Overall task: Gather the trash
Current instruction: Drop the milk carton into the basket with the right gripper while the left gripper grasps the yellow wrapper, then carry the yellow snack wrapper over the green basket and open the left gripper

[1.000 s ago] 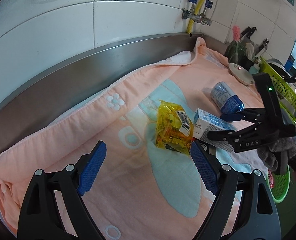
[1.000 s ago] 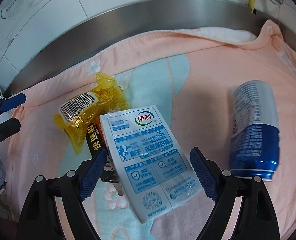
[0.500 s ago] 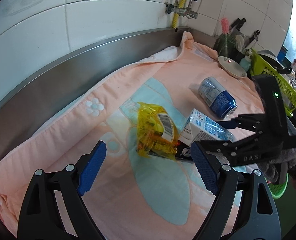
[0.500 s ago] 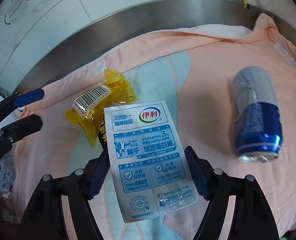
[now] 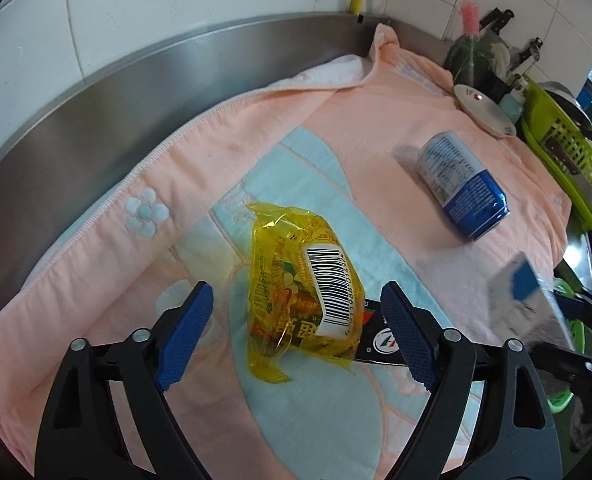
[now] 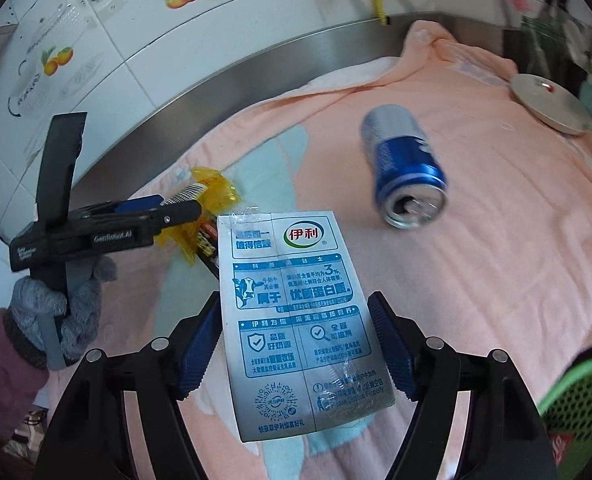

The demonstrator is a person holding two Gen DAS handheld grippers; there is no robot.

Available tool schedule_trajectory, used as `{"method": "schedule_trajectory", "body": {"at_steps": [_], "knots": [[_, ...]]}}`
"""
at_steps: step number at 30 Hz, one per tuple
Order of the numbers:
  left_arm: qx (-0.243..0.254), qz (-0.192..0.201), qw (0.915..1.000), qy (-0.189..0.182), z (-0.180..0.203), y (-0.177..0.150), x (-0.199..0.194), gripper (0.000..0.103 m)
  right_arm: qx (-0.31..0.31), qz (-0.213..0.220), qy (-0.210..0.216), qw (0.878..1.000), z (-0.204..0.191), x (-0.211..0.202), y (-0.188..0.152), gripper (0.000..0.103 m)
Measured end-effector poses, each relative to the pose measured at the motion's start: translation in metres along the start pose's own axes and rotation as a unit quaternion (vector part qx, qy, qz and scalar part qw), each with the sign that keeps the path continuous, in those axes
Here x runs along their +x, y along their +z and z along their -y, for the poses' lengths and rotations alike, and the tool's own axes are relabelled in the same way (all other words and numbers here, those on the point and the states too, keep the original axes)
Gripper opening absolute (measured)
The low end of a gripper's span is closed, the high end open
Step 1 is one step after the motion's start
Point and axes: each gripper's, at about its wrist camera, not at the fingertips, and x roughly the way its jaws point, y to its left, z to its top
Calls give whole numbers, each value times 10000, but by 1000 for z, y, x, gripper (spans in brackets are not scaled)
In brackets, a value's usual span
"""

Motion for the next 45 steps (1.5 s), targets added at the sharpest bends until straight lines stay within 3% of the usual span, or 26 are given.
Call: {"method": "schedule_trajectory", "body": {"at_steps": [3, 11, 19, 26, 30, 36, 45], "knots": [[-42, -122, 9999, -68, -3, -1, 7, 57, 184, 101, -105, 9997, 7, -16, -18, 70], [18, 231, 9997, 5, -1, -5, -12, 34, 847, 472, -405, 9945, 31, -65, -65, 70], [165, 621, 9979, -102, 17, -13, -54, 31, 1721, 753, -1179, 9751, 89, -119, -117, 70], [393, 863, 9943, -480, 53, -26, -90, 31, 2298, 539, -2196, 9466, 159, -141, -154, 70], [580, 875, 9918, -732, 79, -32, -99, 31, 2525, 406, -2442, 9354, 194, -133, -163, 70], [926, 788, 9871, -1046, 125, -42, -103, 31, 2621, 381, -2574, 9293, 218, -125, -169, 79], [1624, 587, 9726, -1557, 210, -65, -97, 31, 2483, 624, -2586, 9314, 201, -157, -185, 80]]}}
